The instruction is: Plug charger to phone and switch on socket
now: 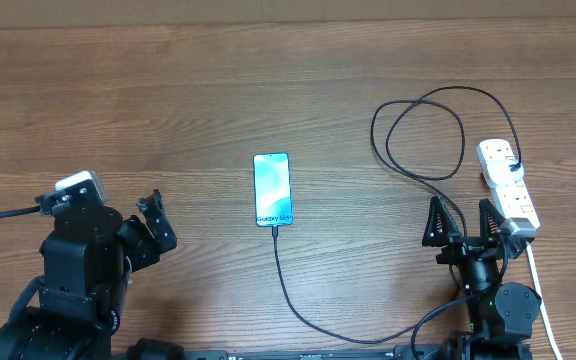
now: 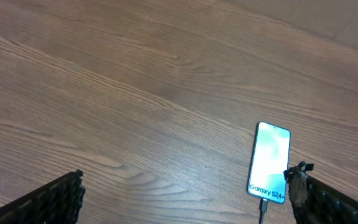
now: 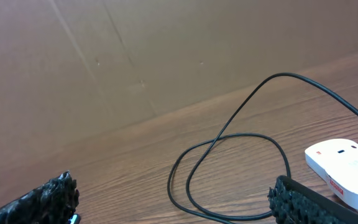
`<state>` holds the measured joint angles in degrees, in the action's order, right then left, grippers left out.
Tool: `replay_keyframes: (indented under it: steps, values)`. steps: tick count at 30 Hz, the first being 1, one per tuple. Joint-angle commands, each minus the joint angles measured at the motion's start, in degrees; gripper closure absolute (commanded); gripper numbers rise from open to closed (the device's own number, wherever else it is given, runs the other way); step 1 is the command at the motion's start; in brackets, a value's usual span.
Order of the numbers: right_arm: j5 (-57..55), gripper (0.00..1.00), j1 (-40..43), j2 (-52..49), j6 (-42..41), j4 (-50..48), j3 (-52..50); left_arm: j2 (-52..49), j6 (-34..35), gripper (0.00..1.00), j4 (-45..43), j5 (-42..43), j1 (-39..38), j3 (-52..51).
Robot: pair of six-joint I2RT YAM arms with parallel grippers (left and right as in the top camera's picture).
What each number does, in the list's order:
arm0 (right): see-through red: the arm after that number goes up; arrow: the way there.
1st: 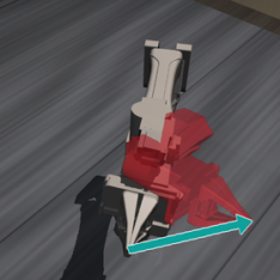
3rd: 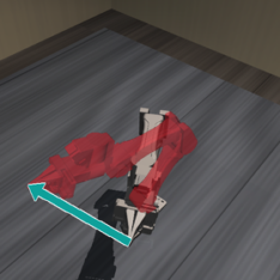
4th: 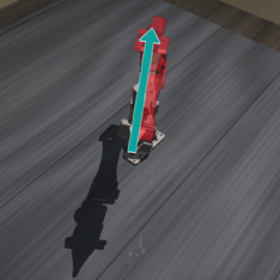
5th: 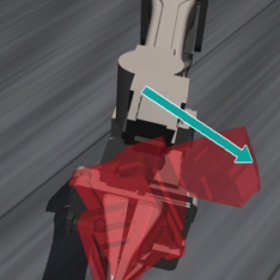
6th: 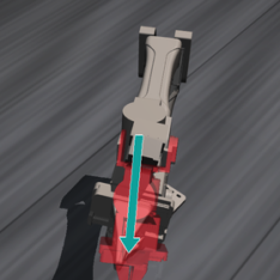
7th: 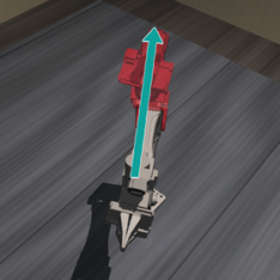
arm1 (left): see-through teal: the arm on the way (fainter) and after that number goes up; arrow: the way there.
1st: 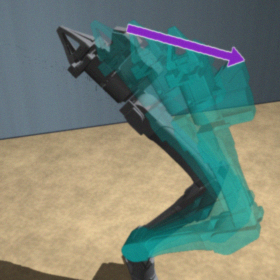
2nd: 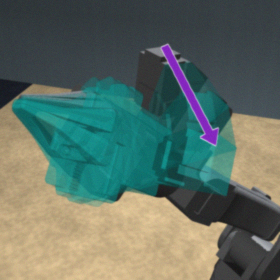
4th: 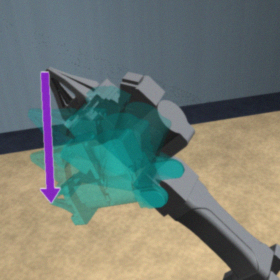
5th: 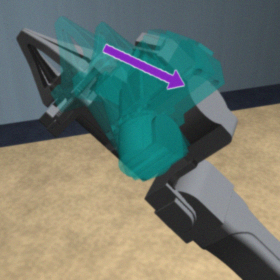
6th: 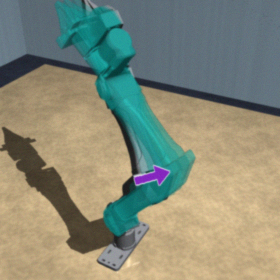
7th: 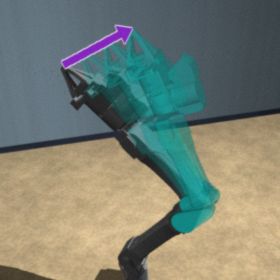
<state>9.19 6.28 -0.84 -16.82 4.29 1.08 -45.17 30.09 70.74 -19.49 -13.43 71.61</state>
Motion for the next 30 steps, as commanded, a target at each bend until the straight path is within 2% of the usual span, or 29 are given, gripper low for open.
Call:
replay_keyframes:
  steps: [1, 23, 27, 30]
  values:
    - [0.35, 0.00, -0.28, 0.68, 0.39, -0.39, -0.61, 0.04, 0.81, 0.01, -0.04, 0.02, -0.09, 0.15]
    - [0.35, 0.00, -0.28, 0.68, 0.37, -0.39, -0.61, 0.31, 0.61, 0.00, 2.23, -0.57, -2.60, -0.37]
    - [0.35, 0.00, -0.28, 0.68, 0.37, -0.39, -0.61, 3.19, 0.68, 0.00, -1.64, -0.09, -1.18, -5.07]
    - [0.35, 0.00, -0.28, 0.68, 0.37, -0.39, -0.61, 8.68, 0.81, 0.01, -6.45, 0.07, -0.52, -12.22]
